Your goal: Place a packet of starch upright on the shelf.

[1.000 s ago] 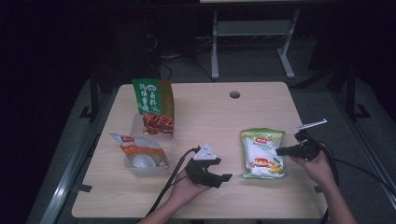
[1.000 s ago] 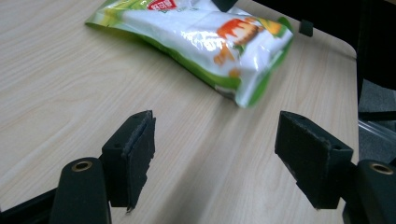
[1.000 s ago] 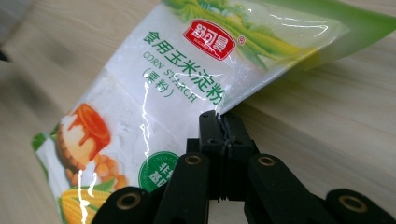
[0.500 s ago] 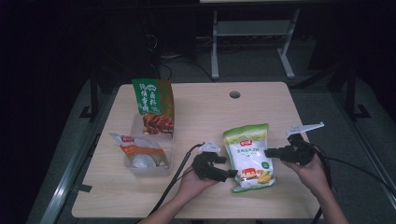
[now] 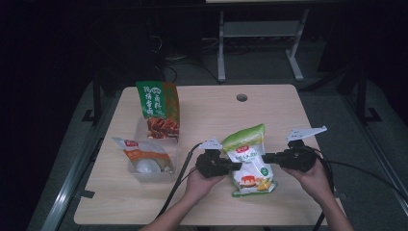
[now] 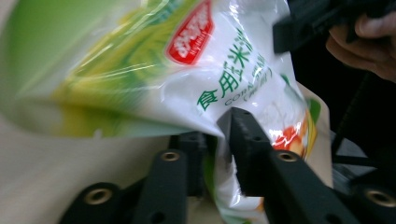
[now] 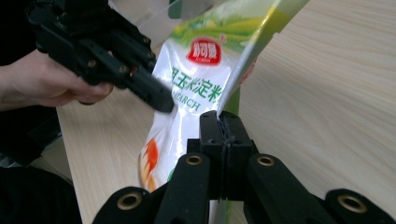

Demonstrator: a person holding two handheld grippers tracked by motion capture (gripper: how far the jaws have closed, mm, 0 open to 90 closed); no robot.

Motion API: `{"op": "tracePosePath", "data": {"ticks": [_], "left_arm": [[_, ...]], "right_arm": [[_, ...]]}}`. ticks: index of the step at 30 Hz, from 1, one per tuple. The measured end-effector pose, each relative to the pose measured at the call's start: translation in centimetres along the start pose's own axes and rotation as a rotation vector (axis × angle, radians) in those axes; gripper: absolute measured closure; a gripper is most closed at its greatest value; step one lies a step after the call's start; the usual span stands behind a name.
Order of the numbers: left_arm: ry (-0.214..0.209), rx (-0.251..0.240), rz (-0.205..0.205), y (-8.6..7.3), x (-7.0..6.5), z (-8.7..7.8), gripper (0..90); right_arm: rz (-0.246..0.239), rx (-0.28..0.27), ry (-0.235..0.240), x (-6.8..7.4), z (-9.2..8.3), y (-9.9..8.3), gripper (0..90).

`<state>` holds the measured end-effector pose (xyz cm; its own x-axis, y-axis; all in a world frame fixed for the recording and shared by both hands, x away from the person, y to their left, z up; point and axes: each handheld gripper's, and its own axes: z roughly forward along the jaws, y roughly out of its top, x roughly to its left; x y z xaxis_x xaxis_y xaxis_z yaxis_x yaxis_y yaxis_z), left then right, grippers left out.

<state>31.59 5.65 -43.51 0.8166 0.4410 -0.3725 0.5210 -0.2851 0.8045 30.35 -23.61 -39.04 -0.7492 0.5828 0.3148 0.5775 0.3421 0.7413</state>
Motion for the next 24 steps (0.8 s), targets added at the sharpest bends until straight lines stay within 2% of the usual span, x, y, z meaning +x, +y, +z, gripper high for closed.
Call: {"op": "tracePosePath", "data": {"ticks": [3,7,11,14,16,19,21,22,23,24], "left_arm": [[0.062,-0.021,0.043,0.4,-0.1,-0.9,82.6],[0.119,-0.008,0.109,0.4,-0.5,-1.5,83.5],[0.133,-0.005,0.146,0.3,-0.7,-1.7,84.4],[0.141,0.004,0.186,0.3,-1.1,-1.7,84.7],[0.143,0.006,0.194,0.3,-1.3,-1.7,84.7],[0.148,0.010,0.201,0.3,-1.3,-1.8,84.7],[0.148,0.004,0.192,0.1,-1.3,-1.9,84.3],[0.147,-0.001,0.190,0.0,-1.2,-2.0,83.7],[0.143,-0.007,0.181,-0.2,-1.3,-2.2,79.3],[0.144,-0.013,0.183,-0.2,-1.3,-2.3,79.3]], "right_arm": [[-0.009,-0.007,0.008,0.2,0.4,0.1,89.0],[-0.022,-0.002,0.020,0.2,1.4,0.1,87.8],[0.001,0.021,0.043,-0.5,2.5,-0.1,83.6],[0.011,0.024,0.073,-1.0,3.2,-0.1,74.7],[0.001,0.040,0.106,-1.2,4.0,0.3,64.8],[-0.013,0.039,0.119,-1.0,4.4,0.6,62.4],[-0.012,0.046,0.115,-0.9,4.6,0.9,66.5],[-0.020,0.053,0.103,-0.8,4.6,1.0,71.2],[-0.032,0.057,0.095,-0.6,4.5,1.1,83.3],[-0.032,0.057,0.095,-0.6,4.5,1.1,83.3]]}}
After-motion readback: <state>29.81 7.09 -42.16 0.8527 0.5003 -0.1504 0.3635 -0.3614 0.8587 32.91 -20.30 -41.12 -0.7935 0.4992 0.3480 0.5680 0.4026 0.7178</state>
